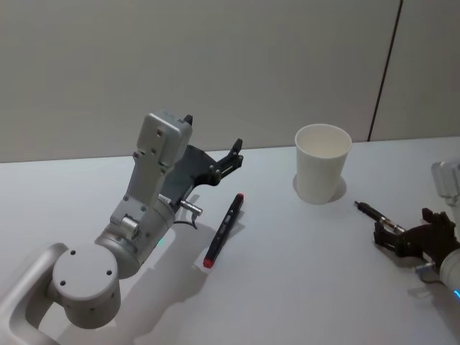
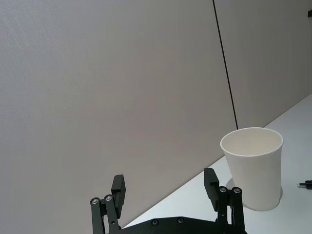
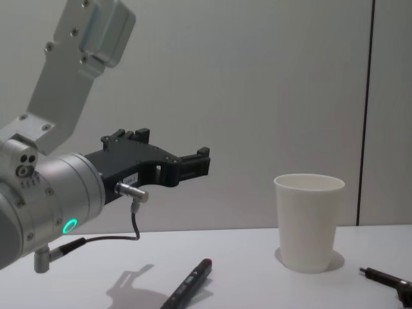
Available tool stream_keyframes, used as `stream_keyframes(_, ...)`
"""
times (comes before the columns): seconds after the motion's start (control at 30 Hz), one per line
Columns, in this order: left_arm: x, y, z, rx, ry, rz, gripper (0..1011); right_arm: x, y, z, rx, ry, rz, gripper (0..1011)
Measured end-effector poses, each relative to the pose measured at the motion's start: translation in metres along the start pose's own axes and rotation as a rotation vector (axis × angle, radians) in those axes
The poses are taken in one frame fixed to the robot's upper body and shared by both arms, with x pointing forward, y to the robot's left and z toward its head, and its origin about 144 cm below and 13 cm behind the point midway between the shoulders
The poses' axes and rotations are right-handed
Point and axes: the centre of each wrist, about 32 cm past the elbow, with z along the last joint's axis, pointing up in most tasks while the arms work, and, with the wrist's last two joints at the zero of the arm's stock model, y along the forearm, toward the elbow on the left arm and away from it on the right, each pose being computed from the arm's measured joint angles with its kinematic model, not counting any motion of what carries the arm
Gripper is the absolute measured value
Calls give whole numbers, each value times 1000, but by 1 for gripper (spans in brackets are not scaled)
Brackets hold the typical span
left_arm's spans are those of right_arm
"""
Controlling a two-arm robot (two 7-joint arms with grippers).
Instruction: Place the pen into the pen holder.
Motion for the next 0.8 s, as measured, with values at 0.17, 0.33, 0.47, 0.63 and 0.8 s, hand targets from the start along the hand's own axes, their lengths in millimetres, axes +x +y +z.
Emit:
stream_keyframes(0.17, 0, 0, 0, 0, 0, 0, 1003, 0, 0, 0, -1, 1, 1, 1002)
stream_keyframes(0.33, 0, 0, 0, 0, 0, 0, 1003, -1, 1, 0, -1, 16, 6, 1001)
stream_keyframes(0.47, 0, 0, 0, 0, 0, 0, 1003, -1, 2, -1, -5, 35, 10, 1002)
stream_keyframes(0.63, 0, 0, 0, 0, 0, 0, 1003, -1, 4, -1, -11, 57, 14, 1001)
stream_keyframes(0.8, 0, 0, 0, 0, 0, 0, 1003, -1, 6, -1, -15, 74, 18, 1002)
